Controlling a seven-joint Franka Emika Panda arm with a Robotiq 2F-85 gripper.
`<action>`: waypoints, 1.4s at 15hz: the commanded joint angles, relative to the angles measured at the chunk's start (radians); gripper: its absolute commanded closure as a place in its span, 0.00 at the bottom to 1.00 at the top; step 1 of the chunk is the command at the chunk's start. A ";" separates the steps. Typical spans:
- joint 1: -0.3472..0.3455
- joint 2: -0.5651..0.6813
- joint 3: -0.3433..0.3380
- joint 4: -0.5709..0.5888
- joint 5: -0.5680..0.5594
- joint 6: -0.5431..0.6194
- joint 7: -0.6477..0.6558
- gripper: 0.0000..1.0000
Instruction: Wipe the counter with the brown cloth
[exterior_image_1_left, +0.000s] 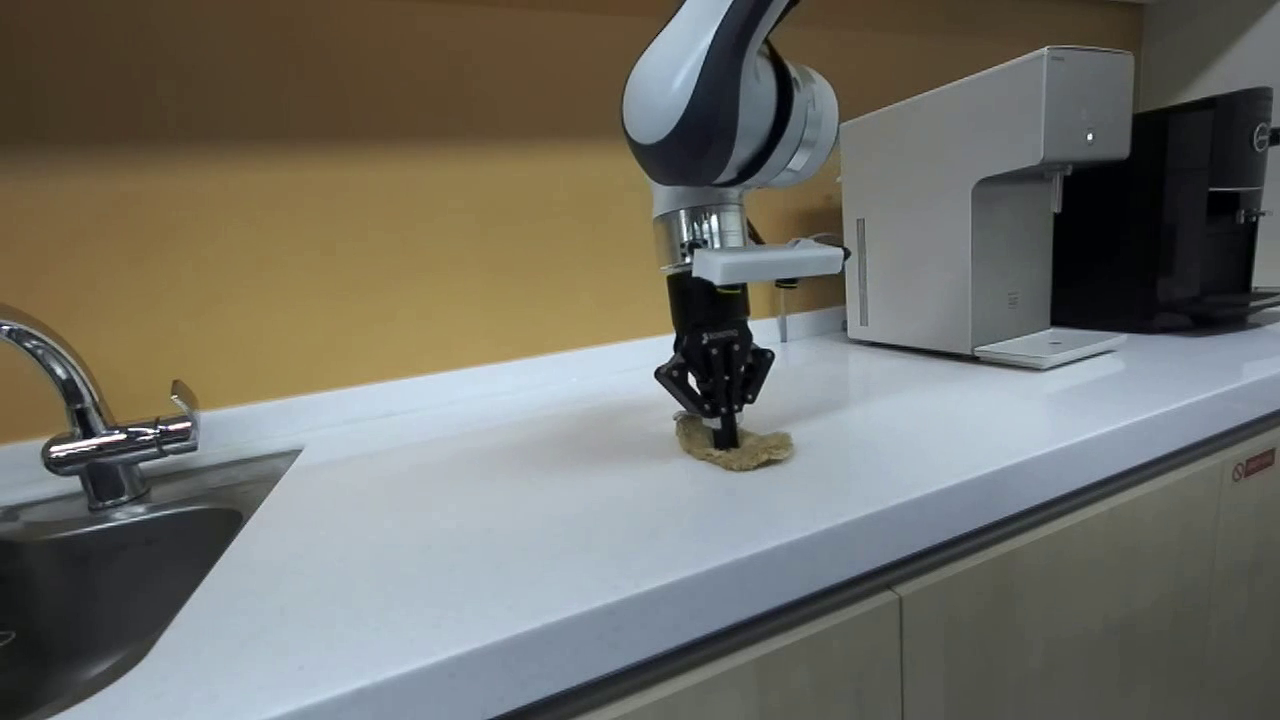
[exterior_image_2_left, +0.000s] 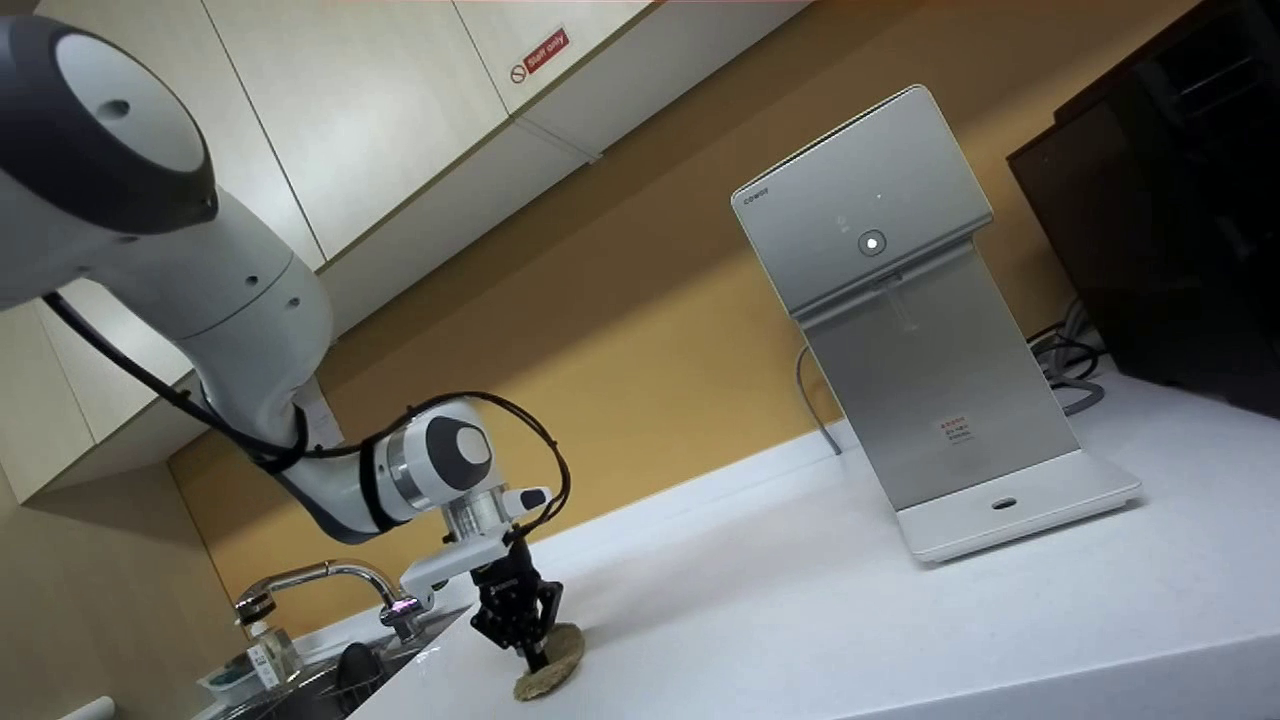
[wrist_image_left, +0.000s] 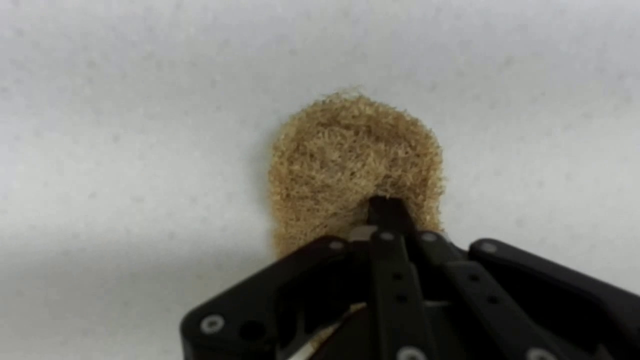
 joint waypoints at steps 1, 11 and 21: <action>0.029 0.128 -0.076 0.075 -0.080 0.138 0.168 1.00; 0.004 0.038 -0.243 -0.013 -0.147 0.126 0.368 1.00; -0.083 -0.120 -0.111 -0.172 0.012 -0.111 0.079 1.00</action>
